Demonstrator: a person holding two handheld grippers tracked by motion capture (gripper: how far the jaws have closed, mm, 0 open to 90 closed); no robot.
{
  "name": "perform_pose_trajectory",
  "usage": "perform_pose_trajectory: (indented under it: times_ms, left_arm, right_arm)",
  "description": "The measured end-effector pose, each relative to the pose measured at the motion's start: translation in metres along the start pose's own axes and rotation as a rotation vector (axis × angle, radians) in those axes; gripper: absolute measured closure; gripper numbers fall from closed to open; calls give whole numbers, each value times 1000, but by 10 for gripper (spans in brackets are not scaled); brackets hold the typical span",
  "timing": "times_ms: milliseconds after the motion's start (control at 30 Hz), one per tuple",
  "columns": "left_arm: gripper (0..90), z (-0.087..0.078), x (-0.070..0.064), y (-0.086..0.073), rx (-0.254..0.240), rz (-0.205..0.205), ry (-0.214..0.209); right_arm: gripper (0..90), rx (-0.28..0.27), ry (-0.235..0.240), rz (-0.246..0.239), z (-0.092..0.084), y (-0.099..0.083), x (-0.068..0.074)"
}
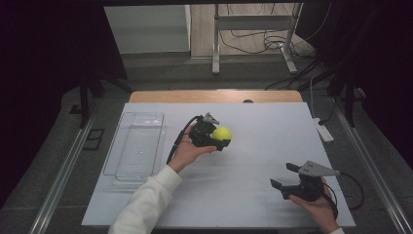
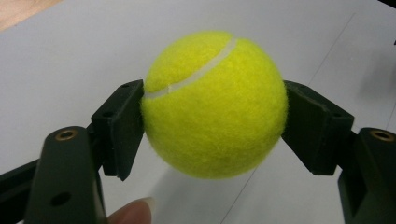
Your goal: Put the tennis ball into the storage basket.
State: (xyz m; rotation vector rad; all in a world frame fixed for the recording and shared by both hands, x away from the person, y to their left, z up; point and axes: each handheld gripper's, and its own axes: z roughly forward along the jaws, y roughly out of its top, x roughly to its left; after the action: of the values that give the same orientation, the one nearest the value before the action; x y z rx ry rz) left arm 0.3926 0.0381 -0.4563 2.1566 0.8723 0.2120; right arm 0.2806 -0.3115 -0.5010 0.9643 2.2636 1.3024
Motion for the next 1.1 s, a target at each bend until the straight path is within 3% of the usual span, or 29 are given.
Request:
perform_pose_trajectory:
  times_ms: [1100]
  left_arm:
    - [279, -19, -1, -20, -5, 2, -8]
  right_arm:
    - [121, 4, -3, 3, 1, -1, -1]
